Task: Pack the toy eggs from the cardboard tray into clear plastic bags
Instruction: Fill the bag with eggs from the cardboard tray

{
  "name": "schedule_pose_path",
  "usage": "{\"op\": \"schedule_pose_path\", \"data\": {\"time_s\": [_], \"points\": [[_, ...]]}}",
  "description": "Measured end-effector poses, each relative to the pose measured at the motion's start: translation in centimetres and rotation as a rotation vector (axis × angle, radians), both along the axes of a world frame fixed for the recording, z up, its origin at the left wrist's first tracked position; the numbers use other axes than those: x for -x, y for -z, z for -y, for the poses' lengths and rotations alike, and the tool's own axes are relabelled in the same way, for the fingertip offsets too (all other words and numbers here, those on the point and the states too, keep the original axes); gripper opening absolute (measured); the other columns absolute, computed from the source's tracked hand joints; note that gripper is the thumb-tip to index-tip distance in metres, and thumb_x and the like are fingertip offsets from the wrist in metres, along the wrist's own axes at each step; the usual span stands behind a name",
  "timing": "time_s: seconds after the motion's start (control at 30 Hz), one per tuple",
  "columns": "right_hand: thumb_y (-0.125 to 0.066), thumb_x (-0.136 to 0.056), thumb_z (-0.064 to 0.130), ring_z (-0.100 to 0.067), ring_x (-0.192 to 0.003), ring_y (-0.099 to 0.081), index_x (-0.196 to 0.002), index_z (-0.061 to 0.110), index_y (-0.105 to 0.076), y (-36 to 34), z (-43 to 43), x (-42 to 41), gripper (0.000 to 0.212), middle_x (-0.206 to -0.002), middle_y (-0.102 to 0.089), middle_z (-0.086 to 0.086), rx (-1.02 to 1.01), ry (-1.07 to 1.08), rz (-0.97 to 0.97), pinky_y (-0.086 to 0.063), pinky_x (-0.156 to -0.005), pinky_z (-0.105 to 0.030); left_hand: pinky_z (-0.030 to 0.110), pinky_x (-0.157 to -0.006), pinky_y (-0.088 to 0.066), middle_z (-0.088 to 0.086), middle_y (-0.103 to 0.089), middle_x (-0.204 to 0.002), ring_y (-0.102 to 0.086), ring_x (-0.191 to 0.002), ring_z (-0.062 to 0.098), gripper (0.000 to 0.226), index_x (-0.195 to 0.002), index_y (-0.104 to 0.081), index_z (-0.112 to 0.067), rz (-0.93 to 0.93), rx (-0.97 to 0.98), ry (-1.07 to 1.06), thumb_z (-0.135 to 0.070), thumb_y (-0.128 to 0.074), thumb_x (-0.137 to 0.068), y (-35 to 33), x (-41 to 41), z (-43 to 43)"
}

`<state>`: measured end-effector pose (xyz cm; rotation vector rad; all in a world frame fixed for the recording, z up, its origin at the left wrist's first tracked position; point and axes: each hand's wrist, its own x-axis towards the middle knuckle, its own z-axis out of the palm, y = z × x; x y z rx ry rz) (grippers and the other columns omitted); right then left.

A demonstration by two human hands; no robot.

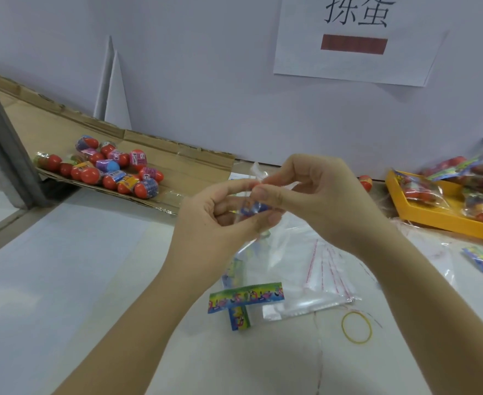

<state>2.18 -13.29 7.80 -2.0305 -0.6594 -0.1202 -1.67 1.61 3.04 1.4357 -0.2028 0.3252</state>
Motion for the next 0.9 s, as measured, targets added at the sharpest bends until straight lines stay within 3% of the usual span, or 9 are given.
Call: {"op": "schedule_pose_path", "data": {"time_s": [0.1,0.2,0.3,0.43,0.5,0.6,0.67,0.8,0.9], "points": [[-0.057,-0.079,0.054,-0.001,-0.057,-0.064,-0.081,0.02,-0.074,0.0,0.0,0.1,0.038,-0.067,-0.071,0.01,0.058,-0.024,-0.011,-0.047,-0.057,-0.016,0.025,-0.06,-0.058,0.003,-0.077,-0.085,-0.075,-0.078,0.022,0.042,-0.097,-0.071,-0.024,0.002,0.022,0.006,-0.03,-0.08,-0.057,-0.1,0.0,0.1],[-0.049,-0.081,0.06,-0.011,-0.074,-0.068,-0.086,0.021,-0.076,0.3,-0.1,0.0,0.048,-0.076,-0.073,0.004,0.127,-0.1,-0.047,-0.055,-0.078,-0.033,0.02,-0.056,-0.056,0.003,-0.077,-0.078,-0.074,-0.069,0.016,0.033,-0.094,-0.071,-0.02,-0.053,0.062,-0.004,-0.023,-0.077,-0.062,0.1,-0.2,-0.2],[-0.049,-0.081,0.061,-0.016,-0.079,-0.069,-0.086,0.022,-0.076,0.5,-0.4,0.1,0.047,-0.08,-0.074,0.003,0.197,-0.122,-0.08,-0.054,-0.083,-0.046,0.018,-0.047,-0.05,0.005,-0.076,-0.073,-0.07,-0.061,0.012,0.035,-0.092,-0.072,-0.021,-0.14,0.05,-0.022,-0.03,-0.076,-0.059,0.2,-0.3,-0.4],[-0.068,-0.083,0.046,0.001,-0.096,-0.063,-0.105,0.038,-0.064,1.0,-0.4,-0.2,0.024,-0.101,-0.068,0.017,-0.073,0.071,0.086,-0.054,-0.085,-0.029,0.045,-0.078,-0.057,0.004,-0.077,-0.081,-0.073,-0.074,0.019,0.042,-0.096,-0.072,-0.016,-0.204,0.134,-0.058,-0.031,-0.077,-0.058,0.4,-0.8,-0.8],[-0.079,-0.067,0.052,0.001,-0.105,-0.056,-0.12,0.043,-0.046,1.2,-0.3,-0.5,0.062,-0.116,-0.054,0.018,-0.233,0.267,0.105,-0.051,-0.084,-0.023,0.043,-0.076,-0.059,0.005,-0.076,-0.078,-0.073,-0.072,0.017,0.038,-0.092,-0.073,-0.013,-0.207,0.241,-0.079,-0.027,-0.077,-0.057,0.3,-0.9,-1.1],[-0.087,-0.038,0.061,-0.011,-0.101,-0.064,-0.13,0.035,-0.041,1.3,-0.6,-0.4,0.106,-0.118,-0.057,0.006,-0.192,0.149,-0.367,-0.056,-0.082,-0.033,0.022,-0.055,-0.056,0.004,-0.074,-0.072,-0.07,-0.062,0.012,0.031,-0.083,-0.073,-0.013,-0.189,0.386,-0.08,-0.023,-0.076,-0.054,0.1,-0.9,-1.1],[-0.085,-0.048,0.056,-0.018,-0.09,-0.071,-0.124,0.024,-0.057,1.8,-1.0,-0.2,0.087,-0.11,-0.07,0.0,-0.076,-0.068,-0.6,-0.059,-0.073,-0.034,0.02,-0.054,-0.055,0.005,-0.074,-0.072,-0.071,-0.064,0.014,0.034,-0.084,-0.072,-0.012,-0.181,0.44,-0.07,-0.022,-0.077,-0.052,0.1,-0.8,-1.0],[-0.077,-0.078,0.029,-0.016,-0.065,-0.071,-0.09,0.021,-0.074,2.6,-2.0,0.4,0.015,-0.085,-0.076,0.0,-0.178,-0.125,-0.518,-0.052,-0.053,-0.02,0.028,-0.065,-0.059,0.01,-0.075,-0.083,-0.073,-0.083,0.028,0.043,-0.088,-0.073,-0.011,-0.156,0.395,-0.107,-0.033,-0.08,-0.052,0.1,-1.0,-1.1],[-0.075,-0.079,0.025,-0.017,-0.058,-0.068,-0.089,0.019,-0.075,2.3,-2.1,0.4,0.012,-0.083,-0.075,-0.002,-0.279,-0.077,-0.504,-0.05,-0.049,-0.019,0.028,-0.064,-0.059,0.011,-0.074,-0.078,-0.071,-0.073,0.023,0.041,-0.077,-0.078,-0.014,-0.217,0.352,-0.067,-0.048,-0.075,-0.054,-0.1,-1.2,-1.0]]}}
